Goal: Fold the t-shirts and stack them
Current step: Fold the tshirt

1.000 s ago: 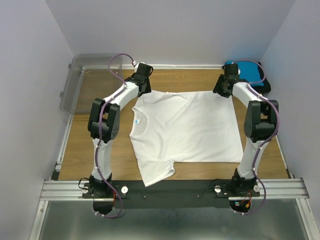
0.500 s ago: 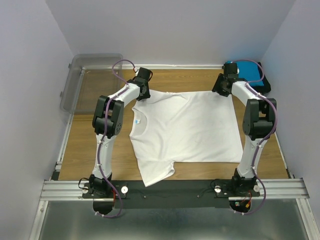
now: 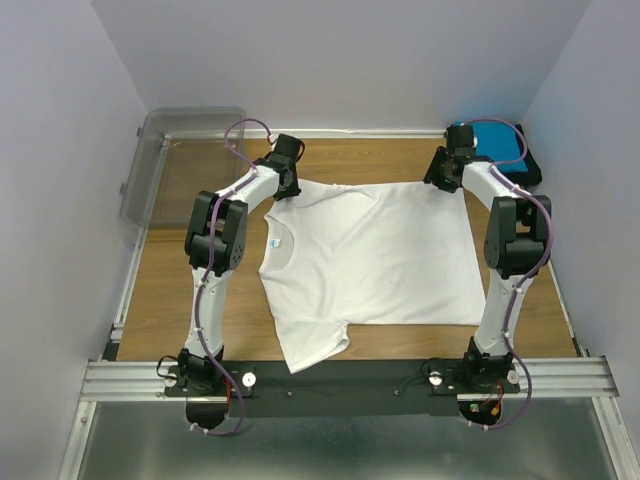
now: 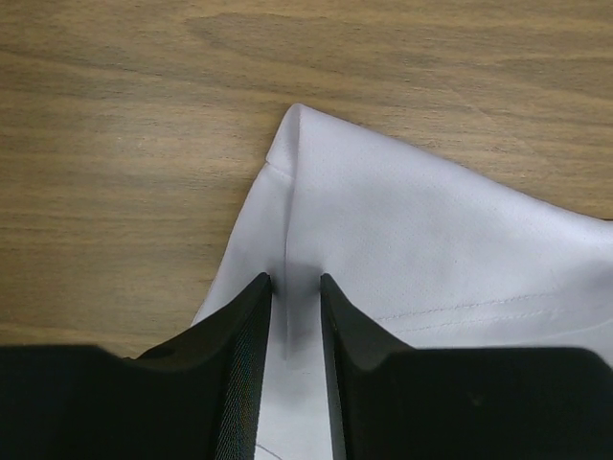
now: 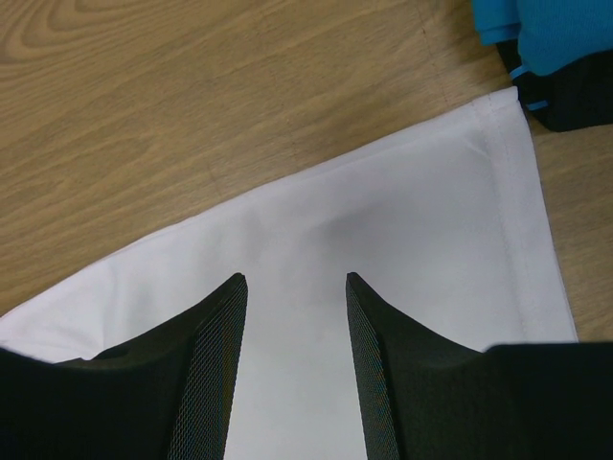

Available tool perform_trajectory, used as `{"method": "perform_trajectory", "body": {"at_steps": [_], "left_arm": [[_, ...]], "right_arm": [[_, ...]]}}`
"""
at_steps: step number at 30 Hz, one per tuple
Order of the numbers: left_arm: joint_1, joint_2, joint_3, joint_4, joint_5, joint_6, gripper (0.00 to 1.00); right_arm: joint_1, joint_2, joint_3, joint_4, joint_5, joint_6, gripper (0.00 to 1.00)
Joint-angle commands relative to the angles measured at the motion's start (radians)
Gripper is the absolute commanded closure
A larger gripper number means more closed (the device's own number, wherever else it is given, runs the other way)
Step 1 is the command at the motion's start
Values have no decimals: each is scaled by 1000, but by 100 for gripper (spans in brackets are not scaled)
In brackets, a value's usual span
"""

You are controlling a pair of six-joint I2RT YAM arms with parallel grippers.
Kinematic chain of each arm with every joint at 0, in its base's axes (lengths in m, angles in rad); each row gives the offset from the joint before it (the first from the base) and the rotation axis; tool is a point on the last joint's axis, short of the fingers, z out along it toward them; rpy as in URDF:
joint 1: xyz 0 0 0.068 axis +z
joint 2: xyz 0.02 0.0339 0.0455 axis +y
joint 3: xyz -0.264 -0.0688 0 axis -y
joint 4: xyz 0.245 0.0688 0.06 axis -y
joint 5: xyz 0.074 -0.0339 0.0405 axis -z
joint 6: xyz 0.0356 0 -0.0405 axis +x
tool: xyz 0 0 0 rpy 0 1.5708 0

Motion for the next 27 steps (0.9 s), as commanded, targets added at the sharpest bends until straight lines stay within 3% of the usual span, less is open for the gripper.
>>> {"method": "perform_trajectory", "body": {"at_steps": [1, 27], "left_arm": [[3, 14, 31, -20, 36, 0, 66], [-5, -52, -5, -45, 68, -1, 58]], "right_arm": [[-10, 33, 36, 4, -9, -9, 46], [-16, 43, 37, 6, -12, 5, 46]]}}
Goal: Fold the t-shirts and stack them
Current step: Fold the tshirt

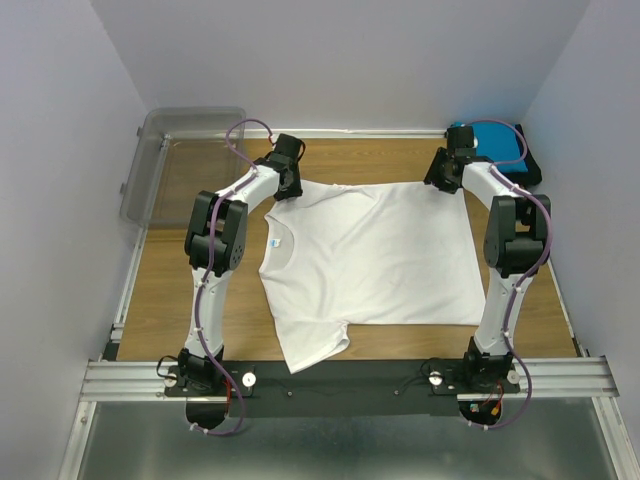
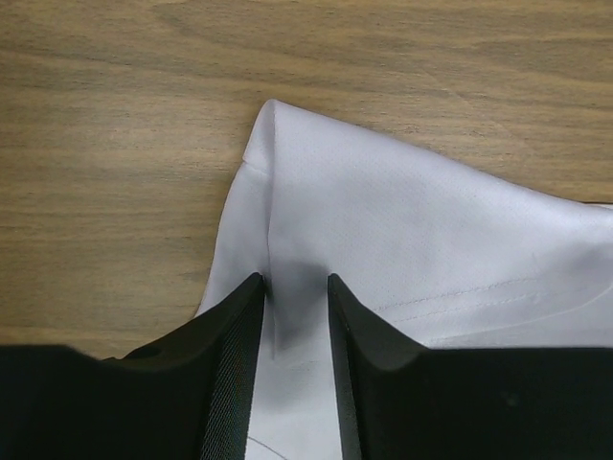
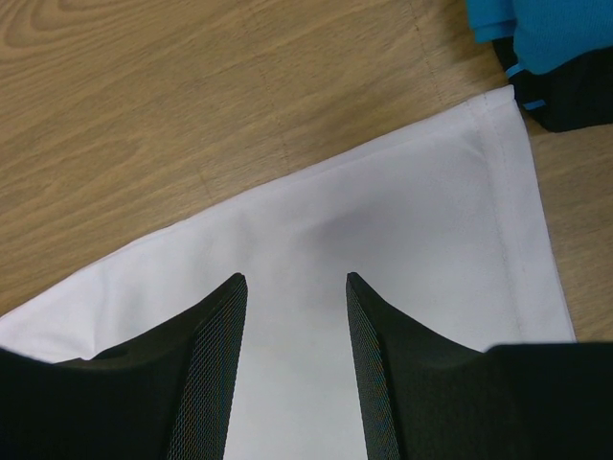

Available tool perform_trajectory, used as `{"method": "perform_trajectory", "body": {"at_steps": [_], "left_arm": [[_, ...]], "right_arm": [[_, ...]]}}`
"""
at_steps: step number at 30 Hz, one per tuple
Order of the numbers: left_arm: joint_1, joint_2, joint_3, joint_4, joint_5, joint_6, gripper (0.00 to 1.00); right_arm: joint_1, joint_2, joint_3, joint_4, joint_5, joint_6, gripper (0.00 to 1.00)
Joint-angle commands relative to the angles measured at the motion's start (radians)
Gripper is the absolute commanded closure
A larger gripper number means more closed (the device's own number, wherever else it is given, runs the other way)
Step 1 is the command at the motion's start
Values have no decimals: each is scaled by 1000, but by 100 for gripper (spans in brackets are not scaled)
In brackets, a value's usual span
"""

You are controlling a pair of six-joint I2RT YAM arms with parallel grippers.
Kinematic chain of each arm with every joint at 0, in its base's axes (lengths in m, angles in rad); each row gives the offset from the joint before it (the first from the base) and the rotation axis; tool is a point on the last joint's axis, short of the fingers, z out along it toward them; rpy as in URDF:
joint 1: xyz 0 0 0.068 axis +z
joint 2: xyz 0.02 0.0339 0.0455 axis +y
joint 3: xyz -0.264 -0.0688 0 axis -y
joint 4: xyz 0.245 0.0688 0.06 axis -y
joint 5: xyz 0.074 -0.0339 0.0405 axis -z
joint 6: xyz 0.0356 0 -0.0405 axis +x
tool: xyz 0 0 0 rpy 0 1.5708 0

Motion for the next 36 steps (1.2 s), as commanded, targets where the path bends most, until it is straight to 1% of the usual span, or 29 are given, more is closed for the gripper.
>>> {"method": "perform_trajectory", "body": {"at_steps": [1, 7, 10, 13, 14, 17, 19, 29, 30, 32, 33, 35, 36], "left_arm": [[-4, -51, -6, -36, 28, 0, 58], [-7, -52, -8, -50, 34, 0, 57], [-10, -61, -14, -54, 26, 3, 55], [-15, -74, -17, -54, 13, 8, 55], [-15, -72, -17, -54, 0, 8, 55], [-15, -66, -11, -56, -14, 11, 62], [-17, -54, 0, -62, -14, 11, 69], [-17, -31, -6, -67, -21, 9, 69], [-15, -31, -6, -65, -20, 9, 71], [-15, -37, -3, -67, -12, 9, 82], [-15, -43, -6, -64, -14, 11, 90], [-15, -55, -6, -58, -18, 11, 97], [-15, -60, -2, -57, -20, 12, 99]], "right_arm": [[-8, 30, 30, 4, -12, 4, 46], [-11, 32, 33, 4, -13, 6, 46], [-13, 32, 35, 4, -15, 4, 46], [-15, 36, 38, 6, -18, 6, 46], [-13, 36, 38, 4, -19, 6, 46], [-15, 41, 42, 4, -24, 10, 46], [-15, 44, 44, 4, -27, 10, 46], [-16, 50, 44, 7, -22, 12, 46], [-18, 50, 45, 6, -21, 10, 46], [-19, 55, 50, 6, -16, 6, 46], [-22, 59, 58, 7, -9, 1, 46], [-25, 70, 70, 7, 5, -4, 46], [-28, 75, 76, 9, 10, -7, 46]]}}
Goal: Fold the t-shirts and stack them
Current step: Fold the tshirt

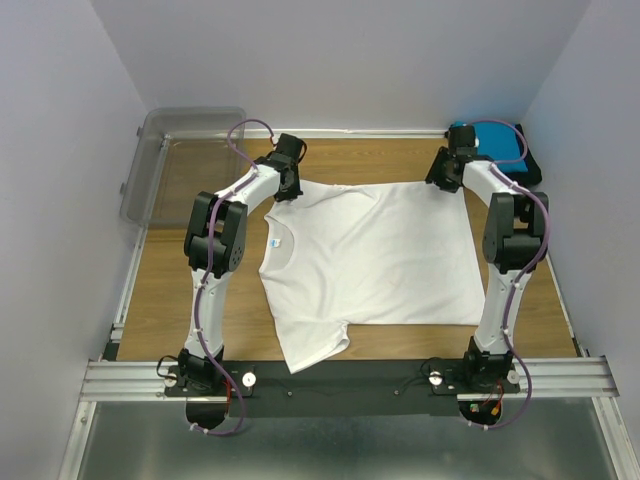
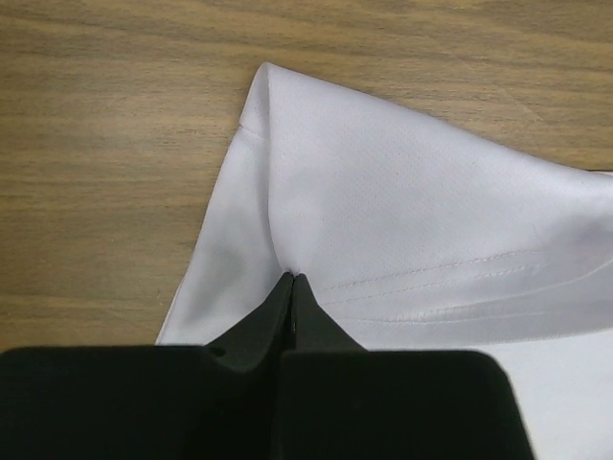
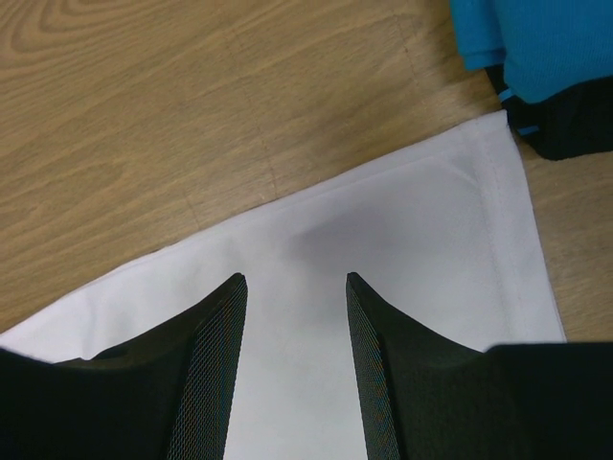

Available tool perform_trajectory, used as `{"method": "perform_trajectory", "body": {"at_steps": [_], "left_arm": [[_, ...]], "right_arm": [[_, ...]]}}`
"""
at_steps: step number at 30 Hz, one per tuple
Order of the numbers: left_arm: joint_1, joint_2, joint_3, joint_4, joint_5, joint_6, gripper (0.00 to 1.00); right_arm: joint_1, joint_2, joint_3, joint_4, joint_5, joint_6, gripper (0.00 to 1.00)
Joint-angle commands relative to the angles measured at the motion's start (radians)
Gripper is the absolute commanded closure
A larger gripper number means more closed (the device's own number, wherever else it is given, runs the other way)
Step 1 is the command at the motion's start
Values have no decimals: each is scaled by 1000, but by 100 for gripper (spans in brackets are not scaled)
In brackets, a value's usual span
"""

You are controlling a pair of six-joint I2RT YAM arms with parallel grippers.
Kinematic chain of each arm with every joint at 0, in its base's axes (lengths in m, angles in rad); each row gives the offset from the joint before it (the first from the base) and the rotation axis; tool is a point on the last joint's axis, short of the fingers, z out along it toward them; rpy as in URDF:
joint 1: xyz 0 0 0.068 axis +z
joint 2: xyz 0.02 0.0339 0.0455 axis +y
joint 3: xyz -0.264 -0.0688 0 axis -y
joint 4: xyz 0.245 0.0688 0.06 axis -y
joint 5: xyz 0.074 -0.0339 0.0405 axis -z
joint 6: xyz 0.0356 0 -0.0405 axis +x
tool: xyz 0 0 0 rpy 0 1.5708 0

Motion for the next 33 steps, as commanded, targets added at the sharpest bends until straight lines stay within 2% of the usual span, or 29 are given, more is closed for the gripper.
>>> {"method": "perform_trajectory", "body": {"at_steps": [1, 11, 21, 33], "left_arm": [[-4, -42, 6, -7, -20, 7, 100], [24, -120, 33, -10, -70, -8, 100], [87, -109, 45, -18, -86, -2, 100], [110, -74, 79, -23, -80, 19, 100]], "right_arm": [[-20, 40, 63, 7, 23, -9, 46], [-54, 97, 129, 7, 77, -27, 46], [-56, 166, 201, 11, 80, -33, 46], [-56, 255, 321, 11, 49, -75, 46]]}}
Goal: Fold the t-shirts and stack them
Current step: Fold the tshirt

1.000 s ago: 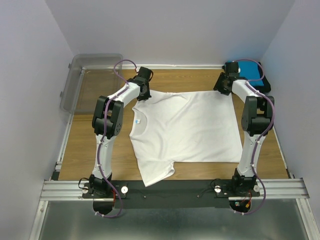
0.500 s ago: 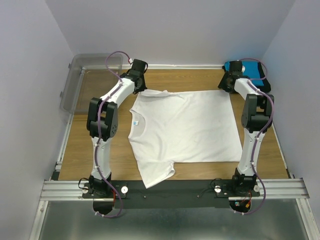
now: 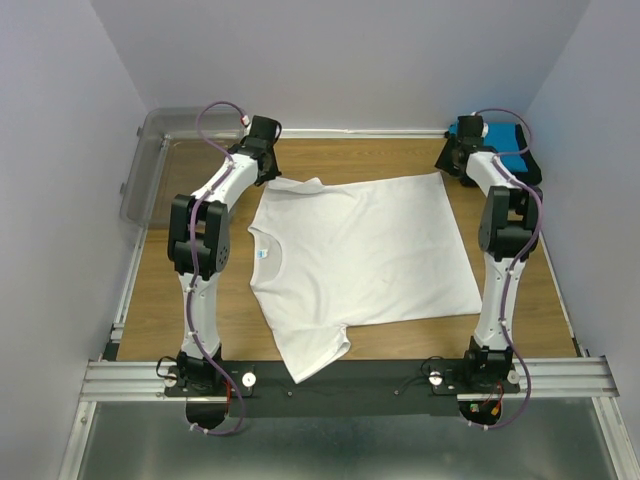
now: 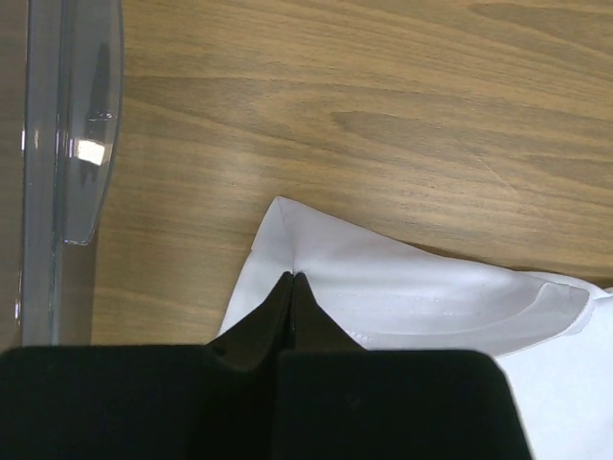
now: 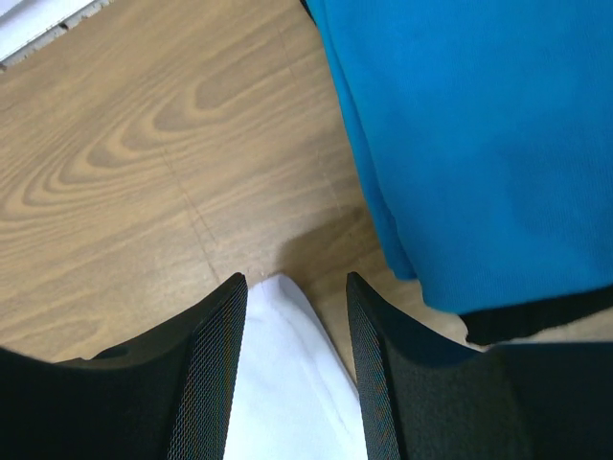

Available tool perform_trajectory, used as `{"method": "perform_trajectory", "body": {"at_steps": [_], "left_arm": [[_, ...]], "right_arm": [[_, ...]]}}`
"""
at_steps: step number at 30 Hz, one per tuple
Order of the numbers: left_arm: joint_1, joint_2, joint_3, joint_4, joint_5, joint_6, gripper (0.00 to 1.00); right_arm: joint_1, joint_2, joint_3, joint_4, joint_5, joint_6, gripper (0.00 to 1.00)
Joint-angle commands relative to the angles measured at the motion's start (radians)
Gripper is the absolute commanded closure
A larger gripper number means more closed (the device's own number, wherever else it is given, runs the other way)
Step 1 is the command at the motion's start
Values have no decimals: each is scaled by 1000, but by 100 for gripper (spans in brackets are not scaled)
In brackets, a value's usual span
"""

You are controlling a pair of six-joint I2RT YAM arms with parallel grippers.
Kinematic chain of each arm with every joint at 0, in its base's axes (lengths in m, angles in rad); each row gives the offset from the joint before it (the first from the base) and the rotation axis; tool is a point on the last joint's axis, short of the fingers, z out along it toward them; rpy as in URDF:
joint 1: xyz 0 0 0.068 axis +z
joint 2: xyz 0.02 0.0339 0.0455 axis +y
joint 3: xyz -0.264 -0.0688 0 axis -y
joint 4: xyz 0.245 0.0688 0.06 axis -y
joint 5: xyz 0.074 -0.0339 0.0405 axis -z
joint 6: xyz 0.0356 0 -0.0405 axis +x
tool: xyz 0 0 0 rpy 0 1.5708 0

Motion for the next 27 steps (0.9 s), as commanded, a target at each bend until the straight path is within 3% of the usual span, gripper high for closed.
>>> {"method": "perform_trajectory", "body": {"at_steps": [1, 15, 22, 25, 27], "left_arm": [[4, 7, 41, -13, -17, 14, 100], [4, 29, 57, -15, 0, 13, 100], [4, 35, 60, -15, 3, 16, 100], [5, 37, 61, -12, 3, 14, 100], [5, 38, 61, -13, 5, 16, 100]], "right_arm": [[0, 67, 59, 3, -16, -34, 46], [0, 84, 43, 4, -112, -66, 48], [0, 82, 28, 4, -150, -69, 53], [0, 85, 28, 1, -141, -71, 59], [0, 90, 28, 3, -124, -68, 71]]}}
